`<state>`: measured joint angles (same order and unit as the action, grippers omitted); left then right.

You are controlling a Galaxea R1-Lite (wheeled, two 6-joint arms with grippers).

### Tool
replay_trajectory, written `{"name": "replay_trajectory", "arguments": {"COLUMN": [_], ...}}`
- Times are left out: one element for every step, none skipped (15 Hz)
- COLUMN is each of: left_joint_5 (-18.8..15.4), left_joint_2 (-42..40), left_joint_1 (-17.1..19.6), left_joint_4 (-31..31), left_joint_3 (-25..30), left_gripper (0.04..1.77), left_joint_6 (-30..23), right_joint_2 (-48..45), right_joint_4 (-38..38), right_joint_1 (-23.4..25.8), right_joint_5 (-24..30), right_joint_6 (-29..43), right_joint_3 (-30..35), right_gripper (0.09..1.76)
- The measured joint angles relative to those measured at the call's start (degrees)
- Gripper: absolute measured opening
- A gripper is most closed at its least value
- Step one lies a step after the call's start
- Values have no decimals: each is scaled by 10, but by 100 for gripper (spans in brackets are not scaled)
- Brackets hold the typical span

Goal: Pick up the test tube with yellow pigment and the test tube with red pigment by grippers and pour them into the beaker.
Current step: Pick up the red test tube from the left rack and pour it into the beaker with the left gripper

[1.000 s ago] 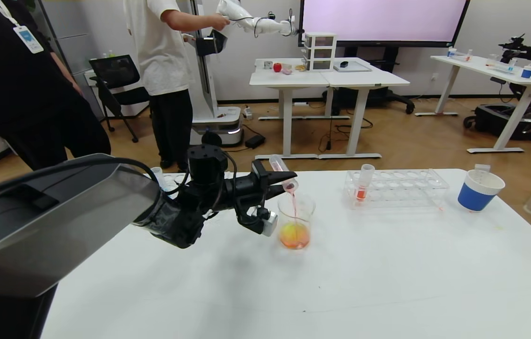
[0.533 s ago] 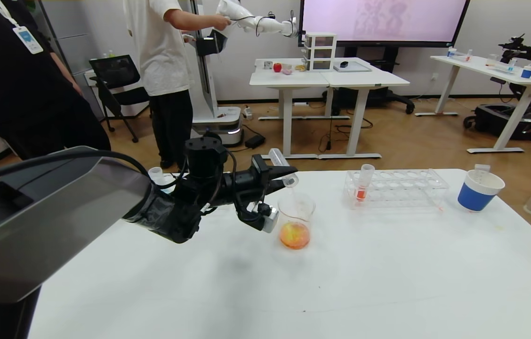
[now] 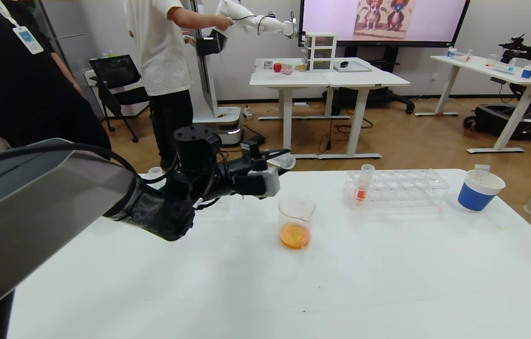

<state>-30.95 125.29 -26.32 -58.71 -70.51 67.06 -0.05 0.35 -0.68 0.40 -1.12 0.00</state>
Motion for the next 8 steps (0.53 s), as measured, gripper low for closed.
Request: {"name": "replay_trajectory", "arguments": {"left_joint_5": [40, 95, 164, 244, 311, 377, 442, 490], "left_joint_2": [-4, -6, -8, -10, -13, -17, -23, -30], "left_joint_1": [-2, -4, -8, -15, -23, -31, -36, -36], "left_joint_4": [-36, -72, -101, -120, -127, -128, -113, -82], "left_joint_3": [3, 6, 9, 12, 12, 11, 7, 5], "left_gripper": [50, 50, 50, 50, 50, 50, 50, 50], "left_joint_6": [-78, -156, -233, -312, -386, -449, -503, -553], "right_joint_2": [0, 0, 0, 0, 0, 0, 0, 0], "right_joint_4": [0, 0, 0, 0, 0, 0, 0, 0], "right_joint_1": [0, 0, 0, 0, 0, 0, 0, 0], "right_joint_5": [0, 0, 0, 0, 0, 0, 0, 0], "right_joint_6": [0, 0, 0, 0, 0, 0, 0, 0], "right_joint_3": [0, 0, 0, 0, 0, 0, 0, 0], "right_gripper": [174, 174, 174, 174, 174, 174, 174, 174]}}
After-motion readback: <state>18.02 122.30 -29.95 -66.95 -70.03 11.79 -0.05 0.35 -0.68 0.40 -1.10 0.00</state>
